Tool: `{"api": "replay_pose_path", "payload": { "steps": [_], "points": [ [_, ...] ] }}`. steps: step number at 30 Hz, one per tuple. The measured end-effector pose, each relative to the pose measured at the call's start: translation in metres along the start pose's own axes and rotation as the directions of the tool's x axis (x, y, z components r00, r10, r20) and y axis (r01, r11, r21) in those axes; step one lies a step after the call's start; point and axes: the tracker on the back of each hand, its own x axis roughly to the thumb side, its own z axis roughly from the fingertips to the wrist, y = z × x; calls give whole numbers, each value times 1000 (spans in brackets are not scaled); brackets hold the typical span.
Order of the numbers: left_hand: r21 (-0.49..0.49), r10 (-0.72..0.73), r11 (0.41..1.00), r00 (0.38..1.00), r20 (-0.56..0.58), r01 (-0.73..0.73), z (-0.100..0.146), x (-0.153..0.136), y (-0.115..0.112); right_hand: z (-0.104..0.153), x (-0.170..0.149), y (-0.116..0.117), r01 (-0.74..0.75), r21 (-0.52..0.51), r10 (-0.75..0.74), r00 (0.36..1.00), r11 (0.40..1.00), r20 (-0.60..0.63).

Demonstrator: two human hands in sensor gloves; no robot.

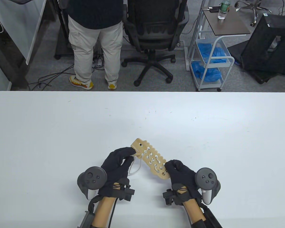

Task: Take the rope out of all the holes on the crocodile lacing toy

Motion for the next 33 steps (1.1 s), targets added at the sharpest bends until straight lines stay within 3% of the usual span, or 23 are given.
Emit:
{"api": "replay_pose_path", "payload": {
  "steps": [16,21,29,33],
  "points": [
    [12,-2,1000,1000,2,2,0,1,0,2,7,8,-31,65,28,998,997,52],
    [-27,-18,999,1000,17,19,-2,0,-4,2,9,10,-19,90,13,998,996,64],
    [-14,-277,960,957,90,279,1,9,-9,2,13,10,2,116,-13,996,993,92],
    [-11,-313,949,945,99,316,1,10,-10,2,14,11,8,130,-21,995,991,101]
  ]
}}
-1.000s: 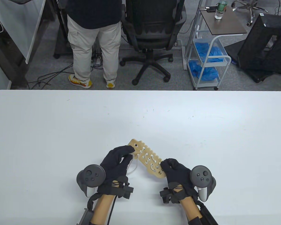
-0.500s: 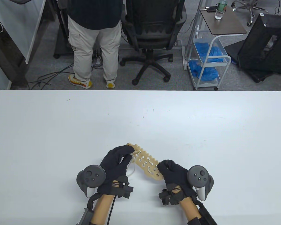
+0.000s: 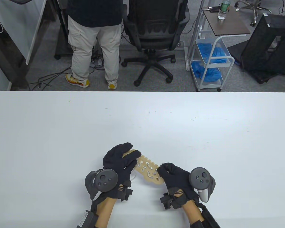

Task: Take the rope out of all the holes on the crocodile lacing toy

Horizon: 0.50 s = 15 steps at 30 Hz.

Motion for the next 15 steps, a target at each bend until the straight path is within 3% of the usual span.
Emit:
{"api": "replay_pose_path", "payload": {
  "steps": [5,8,12,15],
  "points": [
    [11,45,999,999,-30,-45,0,-6,2,0,1,-3,27,-13,-27,1000,1000,0],
    [45,158,987,983,-95,-154,0,-17,5,0,2,-7,82,-36,-82,997,996,-3],
    [130,385,923,894,-231,-364,3,-35,7,0,2,-11,135,-61,-136,991,989,-14],
    [157,435,900,851,-293,-406,4,-45,6,-1,1,-12,192,-58,-193,981,980,-17]
  ]
}}
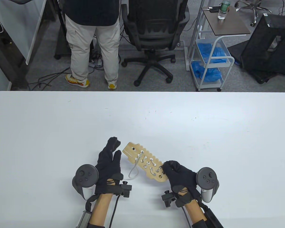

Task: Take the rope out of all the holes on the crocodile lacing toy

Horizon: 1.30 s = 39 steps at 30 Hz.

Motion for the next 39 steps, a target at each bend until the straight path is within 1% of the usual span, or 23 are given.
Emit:
{"api": "replay_pose_path", "payload": {
  "steps": [2,4,6,9,11,14,15,18,21,28,39],
  "points": [
    [-11,22,1000,999,-28,-23,-2,-6,0,0,0,0,42,9,-42,999,999,-2],
    [-49,57,997,997,-51,-60,-4,-10,-2,-1,0,1,80,25,-80,997,997,1],
    [-108,108,988,992,-69,-115,-5,-13,-5,-1,-1,3,115,44,-115,993,992,8],
    [-172,166,969,984,-71,-176,-6,-13,-11,-1,0,5,151,68,-152,988,986,14],
    [-234,188,952,980,-56,-196,-7,-12,-16,-1,0,7,168,87,-171,985,982,19],
    [-360,252,900,967,-29,-245,-8,-10,-25,-2,1,9,194,125,-199,980,973,24],
    [-374,254,895,967,-26,-244,-7,-9,-26,-2,1,10,199,132,-204,979,971,24],
    [-392,225,898,974,21,-199,-6,-6,-30,-1,1,12,215,143,-220,975,966,25],
    [-435,257,872,966,15,-226,-6,-5,-33,-1,2,14,219,160,-226,974,962,29],
    [-436,240,876,970,24,-206,-6,-3,-34,-2,1,15,211,185,-220,975,960,30],
    [-417,210,891,977,23,-182,-6,-2,-31,-2,0,12,207,158,-213,977,965,18]
  ]
}}
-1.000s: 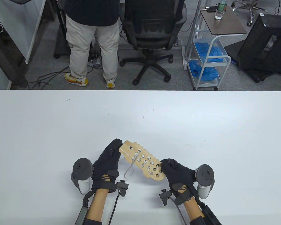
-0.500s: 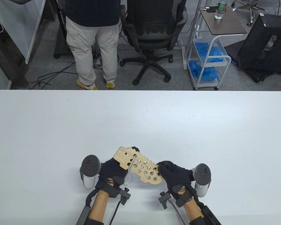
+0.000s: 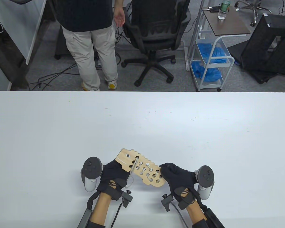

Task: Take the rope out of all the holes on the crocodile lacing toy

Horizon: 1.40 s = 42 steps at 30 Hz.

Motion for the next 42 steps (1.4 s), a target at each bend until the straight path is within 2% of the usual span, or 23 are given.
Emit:
{"api": "replay_pose_path", "payload": {
  "steps": [14,23,42],
  "points": [
    [99,-2,995,999,-48,7,3,-5,15,1,-4,-10,-7,-85,4,999,996,-44],
    [114,-42,992,997,-61,49,4,-5,16,0,-6,-18,-31,-118,23,997,993,-69],
    [154,-124,978,988,-93,138,6,-5,19,3,-11,-41,-34,-267,-7,989,963,-150]
  ]
}}
